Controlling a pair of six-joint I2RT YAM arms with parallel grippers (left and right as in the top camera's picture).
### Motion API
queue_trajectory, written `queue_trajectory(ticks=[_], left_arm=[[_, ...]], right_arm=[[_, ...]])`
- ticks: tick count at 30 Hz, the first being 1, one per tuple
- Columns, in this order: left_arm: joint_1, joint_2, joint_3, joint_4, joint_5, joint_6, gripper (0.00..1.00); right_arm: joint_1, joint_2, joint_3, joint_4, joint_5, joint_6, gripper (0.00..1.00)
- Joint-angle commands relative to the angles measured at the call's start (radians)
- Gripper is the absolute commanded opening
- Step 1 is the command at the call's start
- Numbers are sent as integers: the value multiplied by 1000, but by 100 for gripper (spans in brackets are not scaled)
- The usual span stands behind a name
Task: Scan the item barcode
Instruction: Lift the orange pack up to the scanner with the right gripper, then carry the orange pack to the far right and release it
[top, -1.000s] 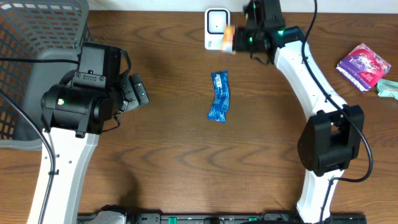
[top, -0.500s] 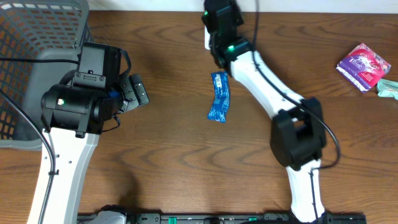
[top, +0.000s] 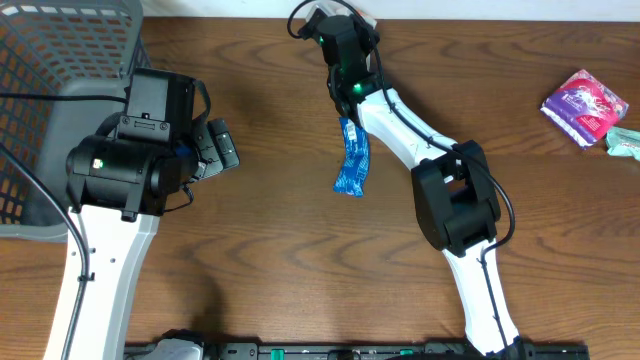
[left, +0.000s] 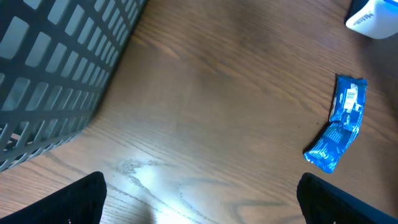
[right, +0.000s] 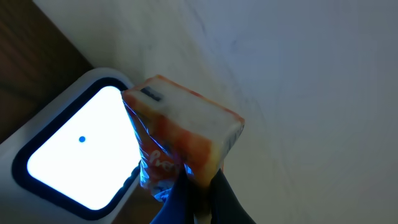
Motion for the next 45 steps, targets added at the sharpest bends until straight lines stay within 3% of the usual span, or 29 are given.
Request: queue_trajectory(ticks=[1, 9, 16, 24, 31, 45], left_arm=[[3, -8, 6, -3, -17, 6, 98], [3, -8, 6, -3, -17, 6, 98], [3, -8, 6, -3, -17, 6, 98], [3, -8, 6, -3, -17, 6, 98], [3, -8, 6, -3, -17, 6, 98], [3, -8, 6, -3, -17, 6, 98]], right_arm=[[3, -3, 27, 6, 32, 4, 1], [-30, -11, 52, 6, 224, 114, 1], [-172, -64, 52, -77, 361, 212, 1], [-414, -104, 52, -531, 395, 548, 1], [-599, -104, 52, -848, 55, 817, 1], [-846, -221, 53, -951, -372, 1238, 1]])
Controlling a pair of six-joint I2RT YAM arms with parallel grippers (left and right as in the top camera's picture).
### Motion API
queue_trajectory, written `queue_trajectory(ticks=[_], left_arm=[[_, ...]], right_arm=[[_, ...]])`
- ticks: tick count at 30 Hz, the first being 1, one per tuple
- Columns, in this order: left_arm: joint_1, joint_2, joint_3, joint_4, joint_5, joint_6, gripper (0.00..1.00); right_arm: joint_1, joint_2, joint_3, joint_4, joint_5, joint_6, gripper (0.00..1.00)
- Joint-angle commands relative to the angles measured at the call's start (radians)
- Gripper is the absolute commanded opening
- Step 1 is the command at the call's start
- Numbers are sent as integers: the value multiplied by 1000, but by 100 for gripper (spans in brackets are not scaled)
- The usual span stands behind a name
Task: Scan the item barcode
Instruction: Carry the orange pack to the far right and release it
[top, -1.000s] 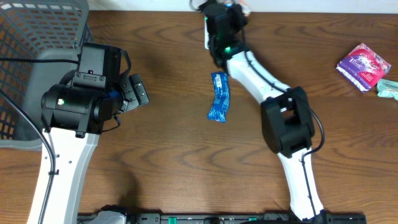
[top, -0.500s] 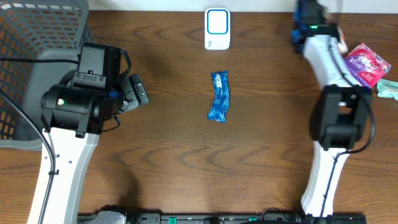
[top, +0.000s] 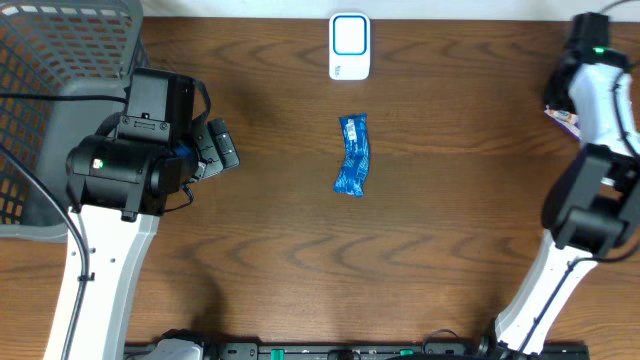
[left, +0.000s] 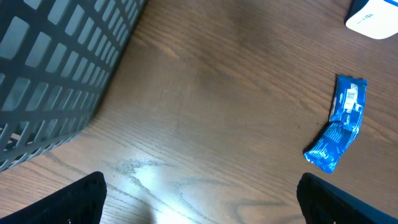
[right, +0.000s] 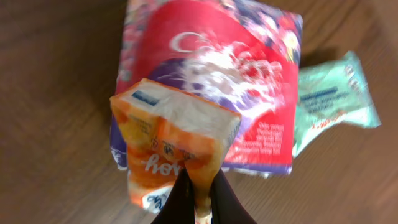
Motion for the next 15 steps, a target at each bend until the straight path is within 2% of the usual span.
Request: queue_trajectory(ticks=[1, 7, 15], left_arm=[[3, -8, 6, -3, -17, 6, 98], [3, -8, 6, -3, -17, 6, 98], [3, -8, 6, -3, -17, 6, 98]], right_arm=[[-74, -119, 11, -10, -190, 169, 1], [-181, -211, 11, -62, -246, 209, 2], [-290, -176, -16, -172, -197, 210, 2]])
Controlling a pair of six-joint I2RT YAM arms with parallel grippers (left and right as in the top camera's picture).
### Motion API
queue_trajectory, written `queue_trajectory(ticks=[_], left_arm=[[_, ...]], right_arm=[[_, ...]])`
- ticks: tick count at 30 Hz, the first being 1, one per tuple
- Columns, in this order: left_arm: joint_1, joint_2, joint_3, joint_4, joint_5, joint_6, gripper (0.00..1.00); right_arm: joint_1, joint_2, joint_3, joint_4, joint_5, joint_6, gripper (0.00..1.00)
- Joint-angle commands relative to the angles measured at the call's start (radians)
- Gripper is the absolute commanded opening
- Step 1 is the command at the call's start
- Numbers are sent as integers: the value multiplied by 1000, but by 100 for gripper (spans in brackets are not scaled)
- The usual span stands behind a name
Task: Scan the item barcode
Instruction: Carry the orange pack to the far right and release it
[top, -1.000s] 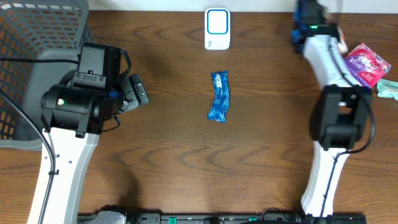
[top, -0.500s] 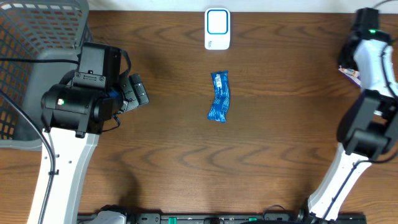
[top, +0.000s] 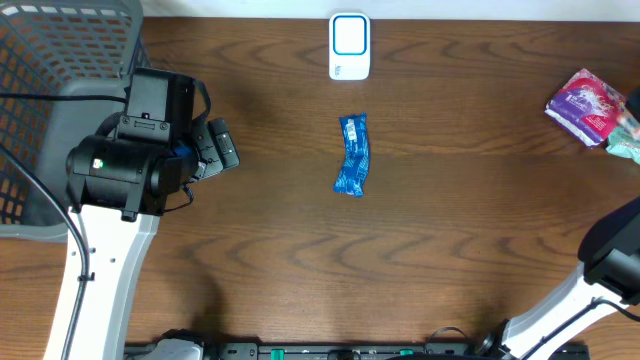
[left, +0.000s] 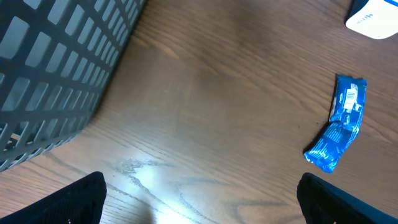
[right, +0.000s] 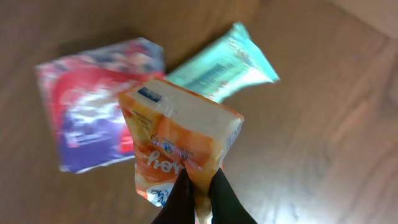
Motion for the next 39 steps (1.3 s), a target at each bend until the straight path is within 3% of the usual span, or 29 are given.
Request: queue_trajectory(ticks=[1, 13, 18, 24, 25, 27, 28, 29, 35, 37, 39], left_arm=[[3, -8, 6, -3, -17, 6, 98], [3, -8, 6, -3, -17, 6, 98], [3, -8, 6, -3, -17, 6, 98], [3, -8, 6, -3, -17, 6, 98], [3, -8, 6, -3, -17, 6, 98], [3, -8, 6, -3, -17, 6, 98], [3, -8, 6, -3, -17, 6, 98], [3, -8, 6, -3, -17, 6, 98], [3, -8, 6, -3, -17, 6, 98], [3, -8, 6, -3, -17, 6, 98], [3, -8, 6, -3, -17, 6, 98]], right_arm=[[-37, 41, -26, -15, 13, 23, 2], [-85, 74, -230, 61, 9, 66, 1], [-99, 74, -348, 178, 9, 132, 2], [-114, 74, -430, 378, -15, 86, 5], [-115, 74, -430, 408, -26, 58, 10], [-115, 74, -425, 450, -49, -10, 34], [-115, 74, -418, 455, -56, -27, 53], [-115, 74, -409, 453, -56, -37, 61], [-114, 73, -272, 305, -95, -42, 77], [-113, 72, -192, 214, -174, -42, 99], [-111, 72, -116, 126, -280, -42, 99]])
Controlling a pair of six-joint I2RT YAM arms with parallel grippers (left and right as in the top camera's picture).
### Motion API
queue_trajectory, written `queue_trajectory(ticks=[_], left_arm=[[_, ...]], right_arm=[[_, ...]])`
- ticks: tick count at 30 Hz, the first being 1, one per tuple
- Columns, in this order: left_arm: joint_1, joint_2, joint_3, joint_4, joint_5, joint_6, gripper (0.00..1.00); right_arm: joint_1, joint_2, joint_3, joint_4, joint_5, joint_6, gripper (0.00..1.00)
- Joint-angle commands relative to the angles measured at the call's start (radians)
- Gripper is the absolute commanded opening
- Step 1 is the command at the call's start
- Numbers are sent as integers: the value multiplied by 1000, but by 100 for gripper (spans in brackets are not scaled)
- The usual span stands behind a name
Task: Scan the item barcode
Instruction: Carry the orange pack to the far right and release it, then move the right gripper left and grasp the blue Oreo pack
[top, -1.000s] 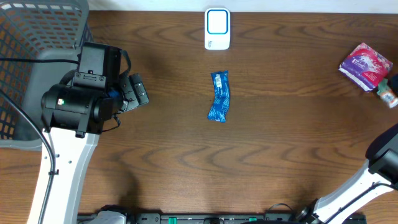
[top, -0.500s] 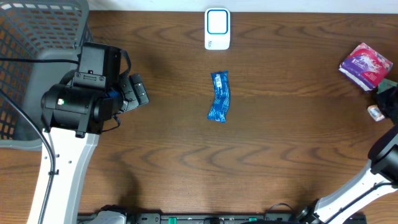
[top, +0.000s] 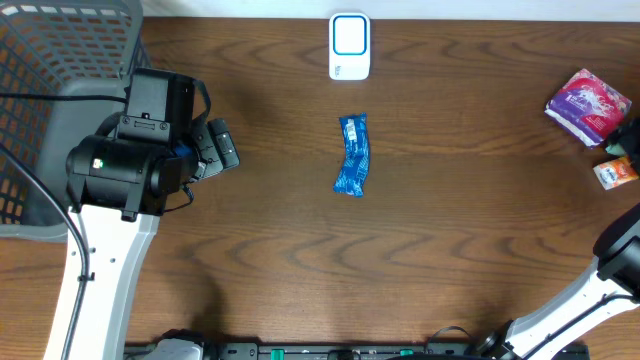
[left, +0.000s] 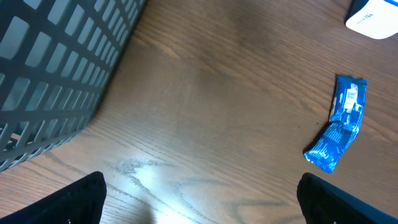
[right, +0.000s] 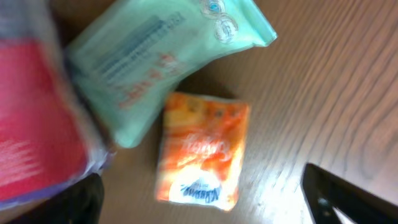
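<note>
An orange packet (right: 203, 151) lies flat on the table at the far right (top: 616, 173), just below a mint-green packet (right: 161, 62). My right gripper (right: 202, 199) hangs open over the orange packet, holding nothing. The white scanner (top: 349, 45) with its lit screen stands at the back middle, and its corner shows in the left wrist view (left: 373, 18). A blue wrapper (top: 352, 153) lies in front of the scanner, also in the left wrist view (left: 339, 124). My left gripper (left: 202, 199) is open over bare wood, left of the wrapper.
A red and purple packet (top: 590, 105) lies at the back right, blurred at the left of the right wrist view (right: 31, 112). A grey mesh basket (top: 50, 60) fills the far left corner, next to my left arm (left: 56, 74).
My right gripper was shut on the orange packet, held above the red and green packets. Now the packet lies on the table beside the green one and the gripper is open.
My right gripper held the orange packet in front of the scanner's lit screen. Then it held the packet over the red packet at the far right, then over the red and green ones. Now the packet lies there, let go. The left arm and blue wrapper stayed put.
</note>
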Motion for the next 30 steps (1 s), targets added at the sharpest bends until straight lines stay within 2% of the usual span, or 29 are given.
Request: queue_trajectory(ticks=[1, 6, 11, 19, 20, 22, 26, 30], left_arm=[[3, -8, 6, -3, -17, 6, 98], [3, -8, 6, -3, -17, 6, 98], [3, -8, 6, -3, -17, 6, 98], [3, -8, 6, -3, -17, 6, 98], [3, -8, 6, -3, -17, 6, 98], [3, -8, 6, -3, -17, 6, 98], [3, -8, 6, -3, -17, 6, 98], [3, -8, 6, -3, -17, 6, 98]], right_arm=[[5, 0, 134, -98, -218, -13, 99], [19, 0, 207, -280, -584, -23, 99], [89, 1, 176, -355, -857, -257, 99], [317, 1, 97, -435, -866, -496, 97], [355, 1, 76, -415, -857, -496, 85], [421, 1, 36, -372, -845, -496, 70], [555, 1, -58, -255, -840, -490, 70], [668, 1, -153, -87, -840, -406, 72]])
